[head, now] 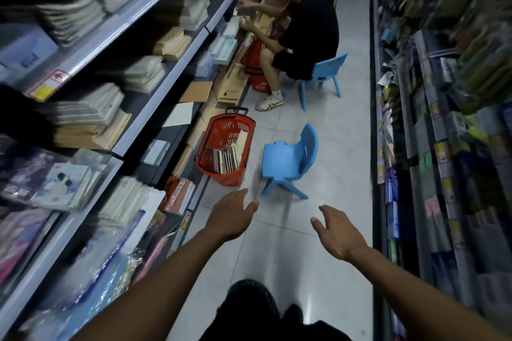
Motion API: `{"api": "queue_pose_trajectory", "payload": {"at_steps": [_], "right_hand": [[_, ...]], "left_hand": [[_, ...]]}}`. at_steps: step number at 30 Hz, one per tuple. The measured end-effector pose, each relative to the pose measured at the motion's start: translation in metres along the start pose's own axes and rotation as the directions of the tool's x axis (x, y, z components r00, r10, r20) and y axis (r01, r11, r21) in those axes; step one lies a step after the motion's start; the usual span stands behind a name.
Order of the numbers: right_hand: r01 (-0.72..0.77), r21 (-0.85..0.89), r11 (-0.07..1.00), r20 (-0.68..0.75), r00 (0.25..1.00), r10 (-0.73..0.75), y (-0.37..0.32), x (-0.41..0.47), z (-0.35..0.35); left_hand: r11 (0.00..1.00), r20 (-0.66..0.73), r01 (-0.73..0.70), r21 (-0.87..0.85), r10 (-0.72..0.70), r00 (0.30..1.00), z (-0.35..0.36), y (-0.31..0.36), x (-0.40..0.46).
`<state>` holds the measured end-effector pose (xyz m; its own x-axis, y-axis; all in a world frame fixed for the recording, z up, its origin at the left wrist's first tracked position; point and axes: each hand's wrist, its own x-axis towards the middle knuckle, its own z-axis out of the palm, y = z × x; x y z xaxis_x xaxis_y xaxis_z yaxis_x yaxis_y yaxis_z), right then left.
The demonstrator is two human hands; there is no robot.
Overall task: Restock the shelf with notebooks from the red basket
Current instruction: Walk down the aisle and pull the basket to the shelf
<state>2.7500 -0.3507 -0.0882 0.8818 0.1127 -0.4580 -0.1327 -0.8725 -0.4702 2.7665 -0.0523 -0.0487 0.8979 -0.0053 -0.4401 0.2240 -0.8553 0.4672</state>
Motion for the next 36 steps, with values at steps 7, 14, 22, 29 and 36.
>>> {"api": "queue_pose_trajectory", "payload": {"at_steps": [7,14,22,29,36], "right_hand": [[0.001,-0.025,1.0,0.036,0.999,0.0,-0.017,0.088,-0.032],[0.02,-0.082,0.996,0.062,0.998,-0.015,-0.072,0.206,-0.075],[0.061,-0.186,0.981,0.144,0.989,-0.034,-0.154,0.357,-0.116],[0.153,-0.266,0.952,0.241,0.966,-0.088,-0.209,0.434,-0.136],[0.313,-0.299,0.901,0.346,0.916,-0.203,-0.232,0.502,-0.143]], "left_hand": [[1.0,0.01,0.012,-0.029,-0.012,1.0,-0.027,0.006,0.092],[0.992,0.021,0.05,-0.117,-0.047,0.999,-0.07,0.007,0.215],[0.958,0.028,0.155,-0.24,-0.153,0.988,-0.144,-0.023,0.326],[0.905,0.054,0.261,-0.336,-0.258,0.965,-0.181,-0.044,0.375],[0.824,0.044,0.377,-0.422,-0.397,0.917,-0.19,-0.048,0.392]]}}
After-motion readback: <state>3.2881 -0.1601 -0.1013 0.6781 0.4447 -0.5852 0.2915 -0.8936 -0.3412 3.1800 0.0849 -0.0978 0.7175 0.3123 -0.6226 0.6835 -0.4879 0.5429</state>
